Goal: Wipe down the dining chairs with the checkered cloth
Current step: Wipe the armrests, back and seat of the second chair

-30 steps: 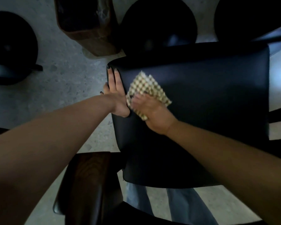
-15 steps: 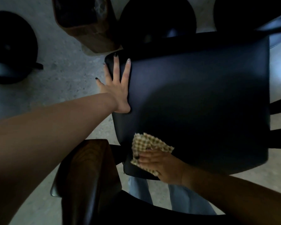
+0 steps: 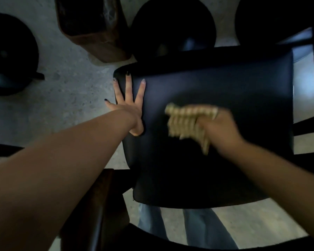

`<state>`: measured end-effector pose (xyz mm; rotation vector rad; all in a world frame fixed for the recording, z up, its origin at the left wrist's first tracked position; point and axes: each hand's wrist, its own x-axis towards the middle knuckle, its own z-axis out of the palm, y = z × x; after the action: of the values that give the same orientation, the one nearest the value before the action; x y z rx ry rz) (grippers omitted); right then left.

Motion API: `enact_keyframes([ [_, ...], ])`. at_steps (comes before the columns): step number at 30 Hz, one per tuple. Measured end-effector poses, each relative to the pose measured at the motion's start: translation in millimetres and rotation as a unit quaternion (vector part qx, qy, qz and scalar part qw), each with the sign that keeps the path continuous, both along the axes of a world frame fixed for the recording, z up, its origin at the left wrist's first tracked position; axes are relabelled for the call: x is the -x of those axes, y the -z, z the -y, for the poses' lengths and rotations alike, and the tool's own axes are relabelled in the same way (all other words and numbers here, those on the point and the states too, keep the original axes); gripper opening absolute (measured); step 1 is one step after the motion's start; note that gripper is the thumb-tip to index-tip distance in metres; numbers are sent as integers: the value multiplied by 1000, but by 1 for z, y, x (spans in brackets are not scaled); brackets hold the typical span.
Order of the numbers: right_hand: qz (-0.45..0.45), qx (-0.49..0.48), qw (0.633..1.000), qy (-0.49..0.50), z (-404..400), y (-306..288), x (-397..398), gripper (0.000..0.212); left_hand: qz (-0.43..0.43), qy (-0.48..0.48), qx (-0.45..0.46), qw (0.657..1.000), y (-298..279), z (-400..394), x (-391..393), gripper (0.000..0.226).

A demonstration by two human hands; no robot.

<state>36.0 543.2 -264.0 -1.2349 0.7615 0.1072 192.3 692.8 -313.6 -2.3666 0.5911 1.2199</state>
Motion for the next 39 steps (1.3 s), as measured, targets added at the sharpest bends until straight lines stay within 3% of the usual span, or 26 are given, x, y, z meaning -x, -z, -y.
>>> enact_keyframes([
  [2,28,167,984,56,38,7,-49,32,2,4,-3,1000,1,-1,-1,148],
  [5,36,408,910,-64,80,46,-113,39,3,0,0,1000,1,0,-1,149],
  [7,-54,538,817,-199,84,82,-143,43,4,-5,-1,1000,3,0,0,151],
  [9,-134,640,719,-234,66,101,-152,42,5,-7,0,1000,5,-1,-1,152],
  [10,-124,665,696,-241,56,103,-151,42,5,-7,1,1000,6,-1,-1,152],
  [15,67,588,713,-376,31,89,-111,57,9,2,6,1000,6,-1,0,149],
  [20,147,502,673,-523,-6,77,-19,69,14,6,7,1000,3,0,-1,147],
  [25,162,528,566,-612,-38,80,76,63,11,9,15,1000,4,-2,0,147],
  [32,179,425,495,-736,-52,69,140,66,30,23,20,999,6,-2,2,149],
  [33,169,407,499,-746,-53,64,140,63,33,25,19,999,5,-2,2,149],
  [36,160,261,586,-750,-50,54,138,56,35,27,20,999,1,-2,2,148],
  [39,93,169,737,-648,-34,31,115,37,35,25,15,999,-4,0,7,148],
])
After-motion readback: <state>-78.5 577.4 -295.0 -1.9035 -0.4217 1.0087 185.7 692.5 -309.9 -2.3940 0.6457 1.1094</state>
